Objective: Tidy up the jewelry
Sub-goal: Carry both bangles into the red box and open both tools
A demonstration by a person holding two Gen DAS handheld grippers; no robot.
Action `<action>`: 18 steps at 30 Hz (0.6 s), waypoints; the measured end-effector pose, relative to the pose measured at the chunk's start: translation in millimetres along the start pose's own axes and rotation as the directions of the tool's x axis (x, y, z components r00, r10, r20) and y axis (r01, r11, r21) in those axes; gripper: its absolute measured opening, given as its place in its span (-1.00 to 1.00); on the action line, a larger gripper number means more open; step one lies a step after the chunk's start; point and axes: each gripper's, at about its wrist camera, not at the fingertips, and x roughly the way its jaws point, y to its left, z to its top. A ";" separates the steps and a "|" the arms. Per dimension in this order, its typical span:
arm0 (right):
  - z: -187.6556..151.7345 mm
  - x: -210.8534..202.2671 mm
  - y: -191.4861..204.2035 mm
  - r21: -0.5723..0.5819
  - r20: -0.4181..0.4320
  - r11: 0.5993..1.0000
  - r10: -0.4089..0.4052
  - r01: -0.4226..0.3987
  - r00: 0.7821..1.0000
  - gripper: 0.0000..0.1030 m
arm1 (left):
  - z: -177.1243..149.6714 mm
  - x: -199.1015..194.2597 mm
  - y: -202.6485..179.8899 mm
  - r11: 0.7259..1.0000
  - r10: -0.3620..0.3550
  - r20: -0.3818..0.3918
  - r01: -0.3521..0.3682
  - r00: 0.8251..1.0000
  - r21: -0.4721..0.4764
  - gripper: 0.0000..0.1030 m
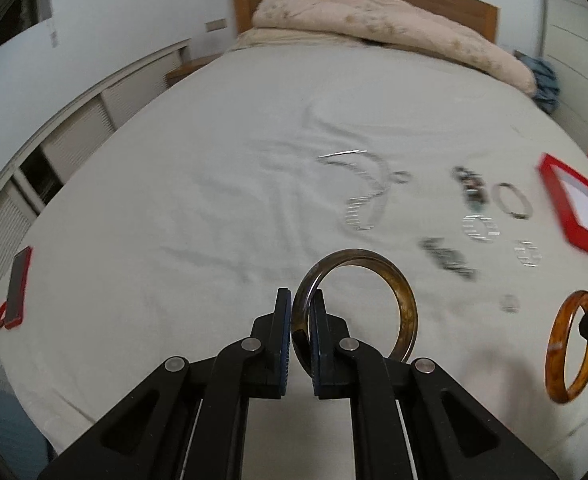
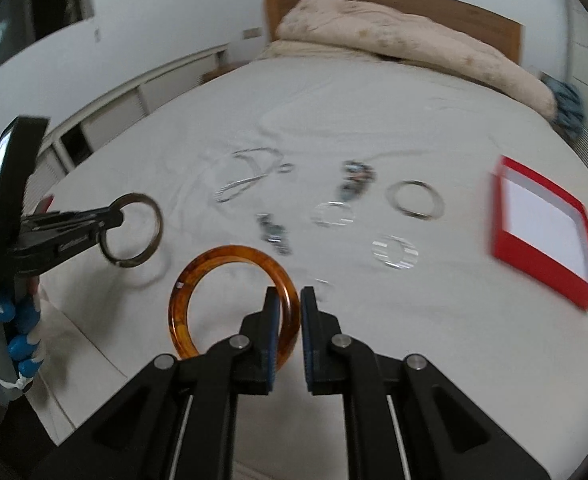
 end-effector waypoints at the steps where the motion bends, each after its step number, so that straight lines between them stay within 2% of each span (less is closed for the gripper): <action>1: -2.4 -7.5 -13.0 0.025 0.008 1.000 -0.014 0.014 1.000 -0.82 | 1.1 -3.7 -9.1 1.000 -0.016 0.001 0.016 1.000 0.008 -0.84; 5: -12.3 -41.3 -76.2 0.125 0.030 0.988 -0.092 0.088 0.995 -0.82 | 18.2 -13.5 -72.7 0.992 -0.114 0.000 0.113 0.994 0.058 -0.84; 10: -5.1 -62.7 -162.5 0.213 0.045 0.961 -0.193 0.179 0.980 -0.82 | 48.9 -10.7 -157.3 0.965 -0.240 -0.015 0.240 0.971 0.107 -0.84; 14: 14.5 -61.5 -231.0 0.245 0.045 0.939 -0.259 0.241 0.965 -0.82 | 81.5 3.3 -234.0 0.937 -0.307 -0.022 0.306 0.951 0.170 -0.84; 18: 37.0 -40.2 -284.5 0.242 0.032 0.926 -0.305 0.289 0.952 -0.82 | 107.1 31.7 -300.6 0.916 -0.331 -0.045 0.332 0.943 0.226 -0.84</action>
